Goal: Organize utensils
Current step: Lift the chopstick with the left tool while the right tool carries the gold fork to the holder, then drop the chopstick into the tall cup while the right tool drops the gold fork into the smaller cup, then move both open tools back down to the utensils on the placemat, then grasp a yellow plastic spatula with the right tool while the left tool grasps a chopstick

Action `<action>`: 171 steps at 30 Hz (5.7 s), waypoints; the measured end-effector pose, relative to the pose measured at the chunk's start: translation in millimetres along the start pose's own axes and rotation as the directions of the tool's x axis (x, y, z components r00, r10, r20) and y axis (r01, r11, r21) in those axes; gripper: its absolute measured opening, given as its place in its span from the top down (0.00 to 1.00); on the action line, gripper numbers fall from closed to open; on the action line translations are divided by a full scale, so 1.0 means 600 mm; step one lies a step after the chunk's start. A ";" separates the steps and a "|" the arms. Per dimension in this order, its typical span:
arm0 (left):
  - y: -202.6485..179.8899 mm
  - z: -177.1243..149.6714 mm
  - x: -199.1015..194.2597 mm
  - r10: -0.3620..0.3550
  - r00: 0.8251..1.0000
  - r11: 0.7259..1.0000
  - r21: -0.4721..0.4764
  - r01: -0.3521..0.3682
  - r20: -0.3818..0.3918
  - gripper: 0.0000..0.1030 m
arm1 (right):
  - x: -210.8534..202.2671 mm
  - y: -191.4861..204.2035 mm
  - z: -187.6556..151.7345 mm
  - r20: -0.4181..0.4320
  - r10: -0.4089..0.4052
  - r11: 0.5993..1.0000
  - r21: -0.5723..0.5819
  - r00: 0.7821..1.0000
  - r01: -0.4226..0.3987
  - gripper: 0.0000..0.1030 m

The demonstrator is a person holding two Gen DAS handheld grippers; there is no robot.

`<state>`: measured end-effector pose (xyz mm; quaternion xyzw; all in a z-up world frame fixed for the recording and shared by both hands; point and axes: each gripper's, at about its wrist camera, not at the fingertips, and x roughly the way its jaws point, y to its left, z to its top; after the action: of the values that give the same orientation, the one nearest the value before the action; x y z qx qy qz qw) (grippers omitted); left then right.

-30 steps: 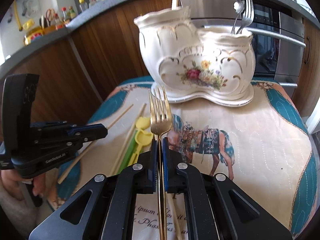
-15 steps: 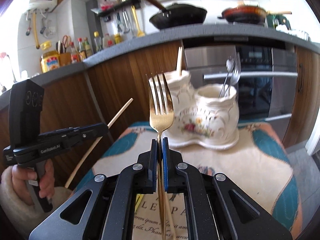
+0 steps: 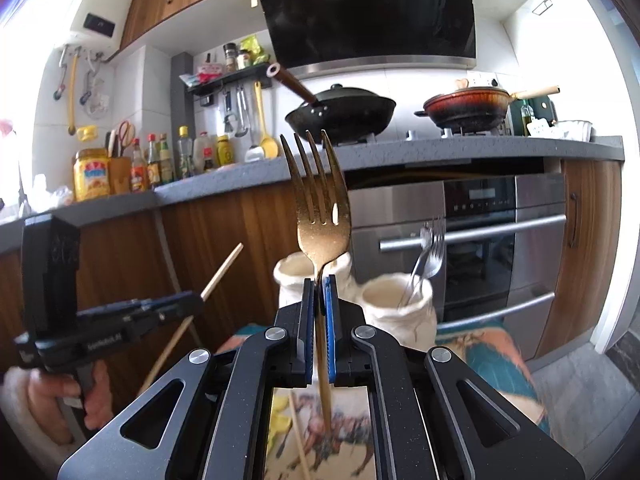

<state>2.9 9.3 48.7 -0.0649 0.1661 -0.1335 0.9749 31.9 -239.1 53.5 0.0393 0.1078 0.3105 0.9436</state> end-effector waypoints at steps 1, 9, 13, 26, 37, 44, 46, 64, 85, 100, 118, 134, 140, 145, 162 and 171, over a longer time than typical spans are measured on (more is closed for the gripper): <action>0.001 0.011 0.008 -0.008 1.000 1.000 -0.002 0.009 0.010 0.94 | 0.006 -0.004 0.012 0.001 -0.001 1.000 0.002 1.000 0.001 0.94; -0.011 0.097 0.066 -0.043 0.990 0.999 0.019 0.041 0.135 0.94 | 0.038 -0.047 0.090 0.106 -0.036 0.999 0.038 0.994 0.032 0.94; -0.013 0.139 0.104 -0.037 0.980 0.999 0.007 0.037 0.193 0.94 | 0.071 -0.074 0.116 0.143 -0.054 0.997 0.063 0.988 0.045 0.94; -0.001 0.179 0.213 0.048 0.956 0.999 -0.034 -0.040 0.289 0.94 | 0.157 -0.128 0.088 0.131 -0.092 0.989 0.128 0.987 0.075 0.94; 0.025 0.124 0.196 0.014 0.983 1.000 -0.008 -0.013 0.183 0.94 | 0.176 -0.131 0.037 -0.028 -0.058 0.990 0.128 0.998 0.061 0.94; 0.027 0.097 0.181 0.022 0.997 0.999 0.023 -0.024 0.073 0.94 | 0.174 -0.118 0.014 -0.079 -0.068 0.992 0.105 0.995 0.076 0.94; 0.026 0.090 0.184 0.027 0.999 0.999 0.028 -0.028 0.039 0.94 | 0.172 -0.111 0.012 -0.077 -0.080 0.993 0.085 0.994 0.086 0.94; 0.013 0.070 0.199 0.053 0.998 0.995 0.090 -0.051 -0.017 0.94 | 0.181 -0.132 0.013 -0.102 -0.166 0.981 0.088 0.981 0.175 0.93; 0.020 0.080 0.170 0.083 0.996 0.993 0.080 -0.086 0.033 0.64 | 0.171 -0.134 0.012 -0.090 -0.225 0.969 0.087 0.970 0.232 0.47; 0.024 0.030 0.118 0.149 0.989 0.986 0.067 -0.150 0.010 0.15 | 0.101 -0.102 -0.021 -0.103 -0.232 0.968 0.072 0.967 0.240 0.11; 0.010 -0.080 0.061 0.230 0.956 0.972 0.084 -0.218 -0.181 0.11 | 0.049 -0.065 -0.103 -0.241 -0.171 0.979 0.069 0.955 0.193 0.08; 0.028 -0.110 0.026 0.261 0.935 0.965 0.060 -0.254 -0.241 0.11 | 0.039 0.060 -0.163 -0.444 0.016 0.999 -0.026 0.896 -0.030 0.13; 0.036 -0.109 0.027 0.240 0.939 0.970 0.032 -0.240 -0.246 0.11 | 0.063 0.086 -0.186 -0.517 0.002 0.998 -0.055 0.856 -0.036 0.44; 0.034 -0.111 0.029 0.232 0.940 0.972 0.036 -0.231 -0.250 0.11 | 0.085 0.094 -0.198 -0.565 0.032 0.998 -0.028 0.824 -0.058 0.64; 0.033 -0.112 0.033 0.206 0.943 0.978 0.033 -0.205 -0.261 0.11 | 0.137 0.093 -0.205 -0.622 -0.030 0.998 -0.067 0.782 -0.015 0.83; 0.021 -0.112 0.041 0.212 0.923 0.977 0.076 -0.198 -0.321 0.12 | 0.096 0.055 -0.173 -0.542 0.022 1.000 0.013 0.840 -0.018 0.89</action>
<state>5.1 8.7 -24.0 -0.0033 0.3286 -0.0432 0.9435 34.6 -177.3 -53.0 -0.0455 0.3709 0.3182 0.8712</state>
